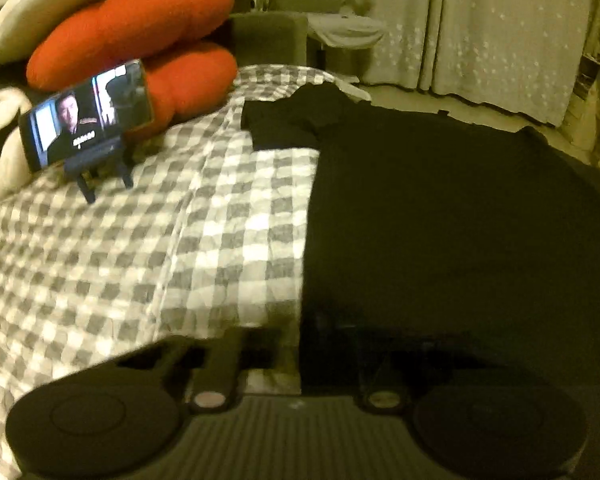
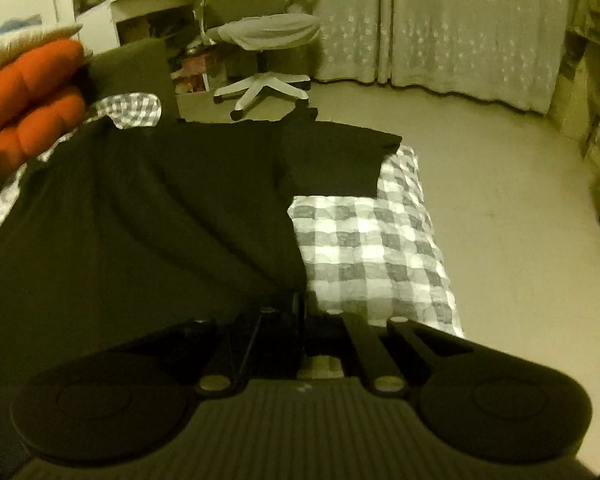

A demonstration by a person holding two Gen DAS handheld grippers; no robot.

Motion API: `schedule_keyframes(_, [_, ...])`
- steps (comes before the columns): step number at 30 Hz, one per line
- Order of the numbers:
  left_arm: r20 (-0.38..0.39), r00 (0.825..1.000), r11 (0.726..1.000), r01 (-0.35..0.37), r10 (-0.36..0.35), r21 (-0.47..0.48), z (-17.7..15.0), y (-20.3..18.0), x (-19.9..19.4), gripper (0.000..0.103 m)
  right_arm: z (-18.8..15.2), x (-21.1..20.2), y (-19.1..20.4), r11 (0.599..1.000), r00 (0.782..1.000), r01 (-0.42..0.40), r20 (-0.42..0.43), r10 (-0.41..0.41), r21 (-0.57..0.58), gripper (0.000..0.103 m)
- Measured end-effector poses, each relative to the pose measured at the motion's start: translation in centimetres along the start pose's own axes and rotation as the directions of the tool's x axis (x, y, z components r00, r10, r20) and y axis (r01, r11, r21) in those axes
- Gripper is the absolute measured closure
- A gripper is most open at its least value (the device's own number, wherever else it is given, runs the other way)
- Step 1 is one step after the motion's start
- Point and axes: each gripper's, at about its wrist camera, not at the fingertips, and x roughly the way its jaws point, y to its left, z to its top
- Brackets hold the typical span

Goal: Fold clothes

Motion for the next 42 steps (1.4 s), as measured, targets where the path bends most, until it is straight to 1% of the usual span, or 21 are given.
schedule_keyframes(4, [0.002,1.000,1.000,0.012,-0.012,0.010,0.5,0.3,0.3,0.091,-0.3,0.8,0.5,1.000,1.000,0.017,-0.015,-0.017,-0.005,0.100])
schedule_keyframes(5, [0.002,1.000,1.000,0.016,-0.016,0.001,0.7,0.5,0.3,0.089,0.2,1.0,0.2,1.000,1.000,-0.004,-0.006,0.004,0.027,0.095])
schedule_keyframes(7, [0.010,1.000,1.000,0.019,-0.019,-0.018,1.3,0.9,0.4,0.086,1.1,1.3,-0.4,0.995,0.999,-0.046,0.014,0.045,0.089,0.081])
schedule_keyframes(8, [0.018,1.000,0.999,0.018,-0.017,-0.027,1.7,1.0,0.6,0.080,1.6,1.5,-0.7,0.990,0.998,-0.067,0.025,0.065,0.120,0.060])
schedule_keyframes(9, [0.026,1.000,0.999,0.016,-0.015,-0.036,2.0,1.2,0.7,0.076,2.1,1.6,-1.1,0.985,0.996,-0.089,0.036,0.084,0.151,0.044])
schedule_keyframes(10, [0.034,0.999,0.998,0.022,-0.020,-0.058,2.5,1.3,0.9,0.067,2.5,1.8,-1.4,0.977,0.993,-0.111,0.049,0.103,0.181,0.043])
schedule_keyframes(11, [0.035,0.999,0.997,0.029,-0.026,-0.077,3.0,1.5,1.4,0.064,3.0,2.0,-1.7,0.969,0.991,-0.132,0.061,0.122,0.211,0.043])
schedule_keyframes(14, [0.045,0.999,0.993,0.028,-0.023,-0.115,4.2,1.6,2.8,0.064,4.9,4.0,-2.8,0.925,0.986,-0.166,0.071,0.150,0.342,0.043])
schedule_keyframes(19, [0.040,0.999,0.993,-0.004,0.009,-0.116,4.8,1.8,4.6,0.064,7.1,7.2,-4.7,0.865,0.997,-0.063,0.063,0.037,0.498,0.043])
schedule_keyframes(20, [0.043,0.999,0.992,-0.003,0.008,-0.122,4.8,2.0,4.7,0.064,7.5,7.6,-4.5,0.871,0.997,-0.058,0.071,0.027,0.487,0.043])
schedule_keyframes(22, [0.046,0.999,0.992,-0.003,0.009,-0.124,4.8,2.2,4.8,0.063,8.1,8.3,-4.2,0.891,0.997,-0.031,0.074,-0.003,0.454,0.074])
schedule_keyframes(23, [0.047,0.999,0.993,-0.004,0.010,-0.120,4.8,2.2,4.8,0.063,8.3,8.5,-4.0,0.902,0.997,0.018,0.060,-0.049,0.432,0.099])
schedule_keyframes(24, [0.047,0.999,0.993,-0.005,0.011,-0.115,4.8,2.1,4.9,0.063,8.5,8.3,-4.0,0.906,0.994,0.034,0.079,-0.074,0.422,0.099])
schedule_keyframes(28, [0.048,0.999,0.995,-0.013,0.018,-0.099,4.7,2.0,5.0,0.064,9.4,6.8,-3.8,0.930,0.970,0.088,0.182,-0.161,0.358,0.100])
schedule_keyframes(30, [0.050,0.998,0.995,-0.019,0.024,-0.094,4.6,1.9,5.0,0.064,9.5,7.0,-3.7,0.935,0.960,0.138,0.190,-0.208,0.328,0.100])
schedule_keyframes(34, [0.051,0.998,0.995,-0.021,0.027,-0.101,4.6,2.1,5.1,0.063,8.1,10.3,-3.4,0.950,0.972,0.180,0.101,-0.211,0.256,0.098])
schedule_keyframes(35, [0.051,0.998,0.994,-0.019,0.025,-0.106,4.6,2.2,5.1,0.062,7.7,10.2,-3.1,0.954,0.967,0.185,0.131,-0.221,0.237,0.095])
schedule_keyframes(37, [0.051,0.998,0.993,-0.015,0.021,-0.116,4.6,2.4,5.1,0.061,7.9,9.4,-3.4,0.955,0.972,0.167,0.120,-0.201,0.245,0.089])
schedule_keyframes(39, [0.050,0.999,0.992,-0.011,0.018,-0.126,4.6,2.6,5.2,0.060,8.1,8.1,-4.0,0.951,0.978,0.126,0.127,-0.167,0.282,0.074])
schedule_keyframes(40, [0.050,0.999,0.991,-0.009,0.016,-0.131,4.6,2.7,5.2,0.060,8.2,7.8,-4.2,0.947,0.975,0.128,0.136,-0.174,0.296,0.056])
schedule_keyframes(42, [0.050,0.999,0.989,0.001,0.006,-0.148,4.6,3.0,5.1,0.059,8.2,7.1,-4.2,0.941,0.967,0.169,0.137,-0.217,0.293,0.051])
